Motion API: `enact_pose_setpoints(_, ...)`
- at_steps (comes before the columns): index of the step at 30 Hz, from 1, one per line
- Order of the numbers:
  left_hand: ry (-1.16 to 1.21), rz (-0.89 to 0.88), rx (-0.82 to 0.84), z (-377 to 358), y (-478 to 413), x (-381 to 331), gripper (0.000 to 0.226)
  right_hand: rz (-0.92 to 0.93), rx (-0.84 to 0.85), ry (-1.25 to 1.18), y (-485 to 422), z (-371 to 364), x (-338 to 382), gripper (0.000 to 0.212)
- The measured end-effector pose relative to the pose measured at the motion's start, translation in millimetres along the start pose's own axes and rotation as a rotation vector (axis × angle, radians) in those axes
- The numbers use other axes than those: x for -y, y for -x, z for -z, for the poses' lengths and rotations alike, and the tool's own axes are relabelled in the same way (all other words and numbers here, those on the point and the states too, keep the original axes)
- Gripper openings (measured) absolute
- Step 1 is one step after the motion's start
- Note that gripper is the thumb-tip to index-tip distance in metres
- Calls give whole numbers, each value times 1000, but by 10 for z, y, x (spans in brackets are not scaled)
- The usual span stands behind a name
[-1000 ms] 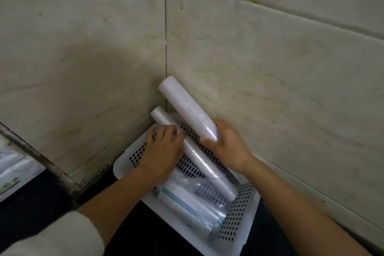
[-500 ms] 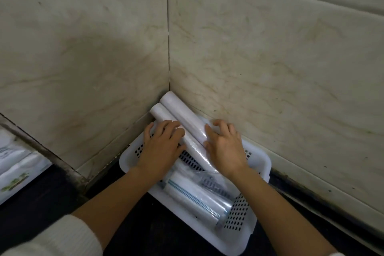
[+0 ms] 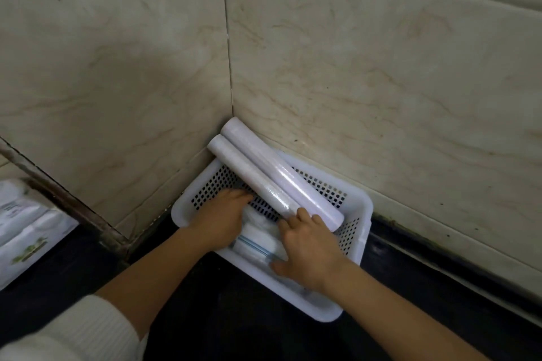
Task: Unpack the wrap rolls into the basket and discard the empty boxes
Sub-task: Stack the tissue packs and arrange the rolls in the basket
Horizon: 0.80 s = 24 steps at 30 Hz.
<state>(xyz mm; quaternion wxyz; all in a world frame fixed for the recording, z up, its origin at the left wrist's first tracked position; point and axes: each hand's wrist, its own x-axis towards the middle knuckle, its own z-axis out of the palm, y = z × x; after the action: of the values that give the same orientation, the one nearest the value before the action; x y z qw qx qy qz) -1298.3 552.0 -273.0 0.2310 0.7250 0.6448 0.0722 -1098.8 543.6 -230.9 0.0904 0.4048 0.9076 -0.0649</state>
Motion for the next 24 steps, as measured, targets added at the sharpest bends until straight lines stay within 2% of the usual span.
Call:
enact_pose_setpoints(2,-137,46,151,34,-69,0,61,-70,104,71,-3,-36,79,50)
enact_pose_setpoints(5,-273,106,328,74,-139,14,61,-141,224,10,-18,-77,81,37)
enact_pose_setpoints(9,-240,185,345,52,-167,-29,57,-157,294,-2,-58,-152,44,32)
enact_pose_setpoints(13,-264,225,460,77,-171,-72,62,-131,317,-124,-47,-147,24,27)
enact_pose_setpoints(17,-283,282,453,49,-171,-152,50,-223,245,-479,-37,111,-297,27)
enact_pose_setpoints(20,-236,259,431,-6,-168,-221,52,-297,124,-607,-46,340,-575,20)
enact_pose_setpoints(22,-101,216,384,-46,-153,-286,49,-322,50,-636,-53,428,-672,18)
enact_pose_setpoints(24,150,154,373,-97,-103,-377,45,-329,43,-664,-73,460,-684,16)
